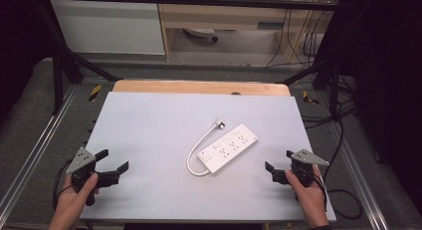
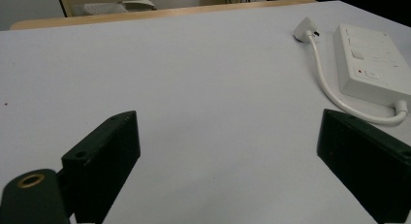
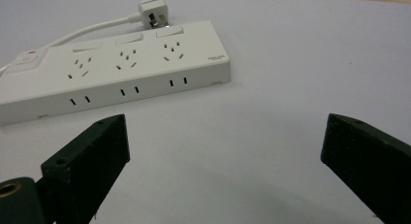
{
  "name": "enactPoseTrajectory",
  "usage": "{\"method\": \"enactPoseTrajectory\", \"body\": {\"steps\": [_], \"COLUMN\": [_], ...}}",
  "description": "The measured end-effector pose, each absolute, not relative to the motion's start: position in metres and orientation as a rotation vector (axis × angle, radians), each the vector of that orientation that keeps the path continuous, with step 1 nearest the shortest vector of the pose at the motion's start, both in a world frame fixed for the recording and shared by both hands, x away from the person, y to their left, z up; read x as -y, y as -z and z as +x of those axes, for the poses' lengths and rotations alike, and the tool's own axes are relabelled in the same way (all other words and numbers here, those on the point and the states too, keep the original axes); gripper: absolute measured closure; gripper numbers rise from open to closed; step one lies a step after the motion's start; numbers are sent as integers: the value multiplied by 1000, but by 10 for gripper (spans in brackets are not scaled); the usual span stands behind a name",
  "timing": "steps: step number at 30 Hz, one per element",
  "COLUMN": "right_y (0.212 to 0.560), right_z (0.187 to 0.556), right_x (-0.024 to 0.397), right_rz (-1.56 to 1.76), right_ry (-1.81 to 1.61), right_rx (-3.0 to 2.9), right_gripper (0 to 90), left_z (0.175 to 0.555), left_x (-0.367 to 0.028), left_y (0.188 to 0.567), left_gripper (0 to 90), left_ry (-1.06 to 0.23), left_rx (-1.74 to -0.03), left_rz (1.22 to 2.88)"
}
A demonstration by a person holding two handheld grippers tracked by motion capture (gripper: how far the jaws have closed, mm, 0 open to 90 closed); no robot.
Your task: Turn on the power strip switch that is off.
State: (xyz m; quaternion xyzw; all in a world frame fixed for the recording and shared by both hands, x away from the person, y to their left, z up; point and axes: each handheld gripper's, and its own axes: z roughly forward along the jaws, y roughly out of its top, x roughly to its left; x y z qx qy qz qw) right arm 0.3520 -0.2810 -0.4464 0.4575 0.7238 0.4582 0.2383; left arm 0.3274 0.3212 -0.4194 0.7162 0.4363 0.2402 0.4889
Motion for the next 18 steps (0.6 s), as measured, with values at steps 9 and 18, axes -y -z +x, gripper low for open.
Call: {"method": "enactPoseTrajectory", "body": {"steps": [9,18], "right_y": [442,434], "right_z": [349,348], "right_x": [279,274], "right_rz": [1245,1240], "right_ry": [-1260,-1260], "right_rx": [-2019,-2050], "right_gripper": [36,29], "left_z": [327,328], "left_x": [-321,-318], "left_y": [420,422], "left_gripper": [84,84], "left_ry": [-565,-546], "left_rx": [-1063,-1058], "left_rz": [1740,1760]}}
